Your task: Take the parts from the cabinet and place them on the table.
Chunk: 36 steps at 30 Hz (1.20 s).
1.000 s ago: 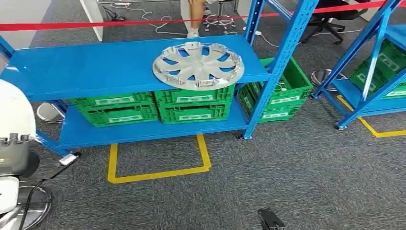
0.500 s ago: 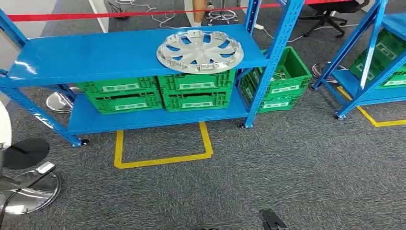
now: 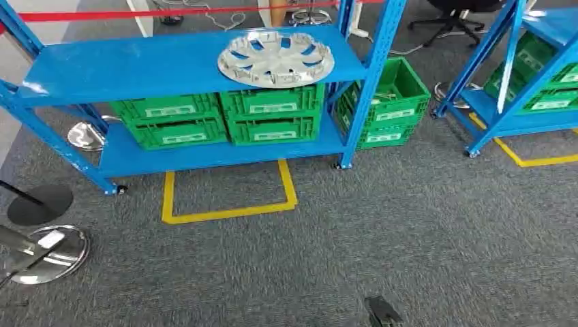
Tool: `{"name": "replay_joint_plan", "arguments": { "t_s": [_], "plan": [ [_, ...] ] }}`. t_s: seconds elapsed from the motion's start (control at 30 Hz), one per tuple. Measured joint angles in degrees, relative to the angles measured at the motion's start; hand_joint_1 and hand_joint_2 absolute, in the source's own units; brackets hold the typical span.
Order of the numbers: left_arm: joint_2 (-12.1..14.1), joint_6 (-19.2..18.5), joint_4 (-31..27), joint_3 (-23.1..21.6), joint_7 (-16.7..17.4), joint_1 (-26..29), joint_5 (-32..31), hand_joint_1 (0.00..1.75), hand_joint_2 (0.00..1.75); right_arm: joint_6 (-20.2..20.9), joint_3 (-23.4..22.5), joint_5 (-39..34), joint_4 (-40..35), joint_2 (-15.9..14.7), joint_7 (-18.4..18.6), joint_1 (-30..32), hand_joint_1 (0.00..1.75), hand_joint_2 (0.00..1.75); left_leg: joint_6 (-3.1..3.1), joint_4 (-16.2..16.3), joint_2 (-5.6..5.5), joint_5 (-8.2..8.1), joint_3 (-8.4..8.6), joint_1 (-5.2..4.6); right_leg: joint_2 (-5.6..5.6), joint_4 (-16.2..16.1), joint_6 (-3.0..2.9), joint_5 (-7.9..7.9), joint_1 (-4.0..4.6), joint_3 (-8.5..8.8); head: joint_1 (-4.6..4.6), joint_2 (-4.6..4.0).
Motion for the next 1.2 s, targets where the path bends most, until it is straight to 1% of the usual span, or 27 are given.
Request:
{"name": "replay_joint_plan", "arguments": {
  "t_s": [0.03, 0.07, 0.1, 0.13, 0.17, 0.2, 0.23, 0.27, 0.33, 0.37, 0.4, 0.43, 0.47, 0.53, 0.57, 0.6, 0.63, 0.7, 0.73, 0.77, 0.8, 0.87, 0.9, 0.93, 1.07, 1.13, 1.2],
  "plan": [
    [-0.07, 0.11, 0.02, 0.17, -0.06, 0.25, 0.02, 1.75, 1.75, 0.0, 0.0, -0.02, 0.0, 0.0, 0.07, 0.12, 0.0, 0.0, -0.48, -0.35, -0.01, 0.69, -0.2, 0.21, -0.03, 0.13, -0.52, 0.5, 0.23, -0.41, -0.04, 0.0],
    [-0.13, 0.22, 0.0, 0.2, -0.06, 0.92, 0.0, 1.75, 1.75, 0.02, 0.0, -0.02, 0.0, 0.02, 0.17, 0.33, 0.0, 0.0, -0.77, -0.29, -0.07, 0.61, -0.61, 0.4, -0.29, -0.22, -1.3, 1.43, -0.22, -1.0, -0.06, 0.02],
    [-0.22, 0.31, 0.02, 0.24, -0.13, 1.59, 0.02, 1.75, 1.75, 0.02, -0.02, 0.0, 0.0, 0.0, 0.24, 0.38, 0.0, 0.0, -0.7, 0.62, -0.03, -2.1, -1.08, 0.26, -0.35, -0.16, -1.85, 2.05, -0.1, -1.17, -0.13, 0.0],
    [-0.22, 0.42, 0.02, 0.46, -0.24, 1.92, 0.0, 1.75, 1.75, 0.0, -0.07, 0.0, 0.0, 0.0, 0.28, 0.55, 0.0, 0.0, -0.59, 4.01, 0.0, -6.51, -2.14, 0.12, -0.46, -0.08, -2.45, 2.94, -0.03, -2.17, -0.44, 0.0],
    [-0.24, 0.48, 0.02, 0.87, -0.33, 1.98, 0.0, 1.75, 1.75, -0.02, -0.09, 0.0, 0.0, 0.0, 0.28, 0.52, 0.0, 0.0, -0.59, 8.78, -0.01, -10.36, -3.34, 0.01, -0.48, -0.07, -2.57, 3.69, 0.13, -3.19, -0.48, 0.0],
    [-0.26, 0.57, 0.02, 1.27, -0.33, 2.0, 0.0, 1.75, 1.75, -0.02, -0.09, 0.02, 0.0, 0.0, 0.26, 0.44, 0.0, 0.0, -0.59, 13.47, -0.01, -12.96, -4.33, -0.14, -0.56, -0.03, -2.82, 4.5, 0.34, -4.16, -0.44, 0.0],
    [-0.28, 0.61, 0.02, 1.62, -0.33, 2.03, 0.0, 1.75, 1.75, -0.02, -0.09, 0.02, 0.0, 0.0, 0.26, 0.41, 0.0, 0.0, -0.49, 17.21, -0.01, -14.03, -4.79, -0.36, -0.59, 0.02, -2.98, 5.25, 0.5, -5.13, -0.44, 0.02],
    [-0.33, 0.61, 0.02, 1.68, -0.33, 2.07, 0.02, 1.75, 1.75, -0.02, -0.09, 0.04, 0.0, 0.0, 0.26, 0.44, 0.0, 0.0, -0.3, 19.13, -0.01, -13.02, -4.38, -0.64, -0.64, 0.06, -2.99, 6.07, 0.65, -6.2, -0.43, 0.0],
    [-0.39, 0.72, 0.02, 1.95, -0.79, 2.29, 0.02, 1.75, 1.75, 0.0, -0.09, 0.07, 0.0, 0.02, 0.26, 0.44, 0.0, 0.0, 0.25, 16.59, -0.01, -8.51, -0.85, -1.14, -0.69, 0.2, -2.99, 7.41, 0.77, -8.28, -0.41, 0.0],
    [-0.44, 0.79, 0.02, 2.57, -1.74, 2.48, 0.0, 1.75, 1.75, 0.0, -0.09, 0.07, 0.02, 0.04, 0.26, 0.44, 0.0, 0.0, 0.58, 13.11, 0.0, -7.04, 2.12, -1.38, -0.69, 0.32, -2.95, 8.04, 0.8, -9.25, -0.44, 0.0],
    [-0.55, 0.9, 0.0, 3.51, -2.75, 2.67, 0.0, 1.75, 1.75, 0.0, -0.09, 0.11, 0.02, 0.07, 0.26, 0.38, 0.0, 0.0, 1.0, 8.36, 0.1, -8.19, 6.05, -1.65, -0.69, 0.6, -2.81, 8.71, 0.81, -9.95, -0.44, 0.02],
    [-0.61, 0.96, 0.0, 4.43, -3.45, 2.86, 0.0, 1.75, 1.75, 0.0, -0.09, 0.17, 0.02, 0.11, 0.24, 0.42, 0.0, 0.0, 1.16, 2.07, 0.2, -10.24, 11.29, -1.95, -0.6, 1.04, -2.54, 8.99, 1.22, -10.51, -0.46, 0.0],
    [-0.68, 1.09, 0.0, 5.42, -3.94, 2.93, 0.0, 1.75, 1.75, 0.0, -0.09, 0.26, 0.02, 0.11, 0.22, 0.48, 0.0, 0.0, 1.6, -1.44, 0.33, -12.12, 12.56, -1.9, -0.65, 1.23, -2.37, 9.66, 1.3, -10.76, -0.35, 0.0],
    [-0.94, 1.51, 0.02, 6.79, -4.44, 3.86, 0.0, 1.75, 1.75, -0.02, -0.09, 0.44, 0.02, 0.09, 0.2, 0.59, 0.0, 0.0, 2.08, -0.7, 0.28, -11.27, 11.73, -2.26, -0.67, 0.73, -1.87, 11.0, 0.97, -10.88, -0.15, 0.02],
    [-1.07, 1.53, 0.02, 7.19, -4.44, 4.25, 0.0, 1.75, 1.75, -0.02, -0.09, 0.46, 0.02, 0.04, 0.2, 0.69, 0.0, 0.0, 2.49, -0.85, 0.34, -10.57, 11.53, -1.84, -0.66, 0.75, -1.56, 11.33, 1.17, -11.04, -0.11, 0.0],
    [-1.18, 1.55, 0.02, 7.45, -4.61, 4.25, 0.0, 1.75, 1.75, -0.02, -0.09, 0.57, 0.02, -0.04, 0.2, 0.83, 0.0, 0.0, 2.7, -0.86, 0.5, -10.11, 11.17, -1.72, -0.53, 1.54, -0.98, 10.08, 0.89, -11.93, -0.2, 0.0],
    [-1.31, 1.73, 0.02, 7.71, -4.81, 4.43, 0.0, 1.75, 1.75, -0.02, -0.09, 0.72, 0.04, -0.04, 0.17, 0.92, 0.0, 0.0, 3.15, -0.85, 0.48, -9.6, 10.67, -1.57, -0.55, 4.55, -0.33, 7.27, 0.75, -12.86, 0.02, 0.02],
    [-1.33, 1.93, 0.02, 8.46, -5.03, 4.95, 0.0, 1.75, 1.75, -0.02, -0.04, 1.14, 0.07, 0.04, 0.11, 0.81, 0.0, 0.0, 3.12, -0.8, 0.39, -8.53, 9.43, -1.45, -0.59, 14.6, 0.61, 1.57, -0.05, -16.33, 0.0, 0.0],
    [-1.31, 2.01, 0.02, 8.87, -5.22, 5.21, 0.0, 1.75, 1.75, -0.17, 0.02, 1.44, 0.07, 0.04, 0.02, 0.81, 0.0, 0.0, 2.99, -0.76, 0.37, -8.05, 8.79, -1.39, -0.63, 18.6, 0.91, -0.27, -0.41, -17.41, -0.04, 0.0],
    [-1.31, 2.08, 0.02, 9.16, -5.33, 5.56, 0.0, 1.75, 1.75, -0.44, 0.09, 1.68, 0.07, 0.04, 0.0, 0.83, 0.0, 0.0, 2.74, -0.75, 0.17, -7.65, 8.3, -1.31, -0.64, 19.83, 1.13, -0.8, -0.71, -17.23, 0.02, 0.0],
    [-1.27, 2.25, 0.02, 9.5, -5.42, 5.96, 0.0, 1.75, 1.75, -0.74, 0.15, 1.86, 0.07, 0.04, 0.0, 0.86, 0.0, 0.0, 2.4, -0.72, -0.14, -7.34, 7.94, -1.15, -0.64, 18.46, 1.28, -0.17, -0.93, -15.6, -0.06, 0.0],
    [-1.0, 2.47, 0.02, 10.49, -5.92, 6.55, 0.0, 1.75, 1.75, -0.9, 0.42, 2.43, 0.07, 0.04, 0.0, 0.92, 0.0, 0.0, 1.69, -0.66, -0.88, -6.87, 7.5, -0.66, -0.21, 8.56, 1.63, 3.11, -1.4, -8.38, -0.02, 0.0],
    [-0.96, 2.54, 0.0, 11.06, -6.12, 6.61, 0.02, 1.75, 1.75, -0.98, 0.63, 2.62, 0.07, 0.04, 0.0, 0.92, 0.0, 0.0, 1.36, -0.59, -1.08, -6.72, 7.41, -0.45, 1.64, 3.1, 1.9, 4.07, -1.88, -4.65, 0.0, 0.0],
    [-0.77, 2.67, 0.0, 11.69, -6.21, 6.62, 0.0, 1.75, 1.75, -1.01, 0.81, 2.71, 0.11, 0.07, -0.02, 0.85, 0.0, 0.0, 0.92, -0.54, -1.29, -6.52, 6.63, -0.53, 4.19, 1.1, 2.04, 2.77, -2.04, -2.79, 0.02, 0.0],
    [-0.39, 3.24, 0.0, 13.07, -6.58, 7.71, 0.0, 1.75, 1.75, -1.57, 1.07, 2.97, 0.11, 0.09, -0.04, 1.05, 0.0, 0.0, -0.8, -0.65, -3.31, -5.24, 5.66, 0.14, 1.58, 1.2, 0.05, 3.65, -1.31, -4.03, -0.15, 0.0],
    [0.02, 3.52, 0.0, 13.66, -6.88, 8.61, 0.0, 1.75, 1.75, -1.64, 1.2, 3.17, 0.11, 0.09, -0.11, 0.91, 0.0, 0.0, -0.82, 2.04, -1.3, -7.84, 4.12, 0.01, 0.46, 0.6, -0.9, 4.15, -1.37, -4.05, -0.33, 0.0],
    [0.04, 3.93, 0.0, 14.36, -7.19, 8.81, 0.0, 1.75, 1.75, -1.64, 1.29, 3.21, 0.11, 0.09, -0.11, 0.91, 0.0, 0.0, -0.89, 11.0, -0.84, -12.56, -0.06, -0.26, -0.87, 0.58, -1.45, 4.36, -1.19, -4.51, -0.32, 0.0]
  ]
}}
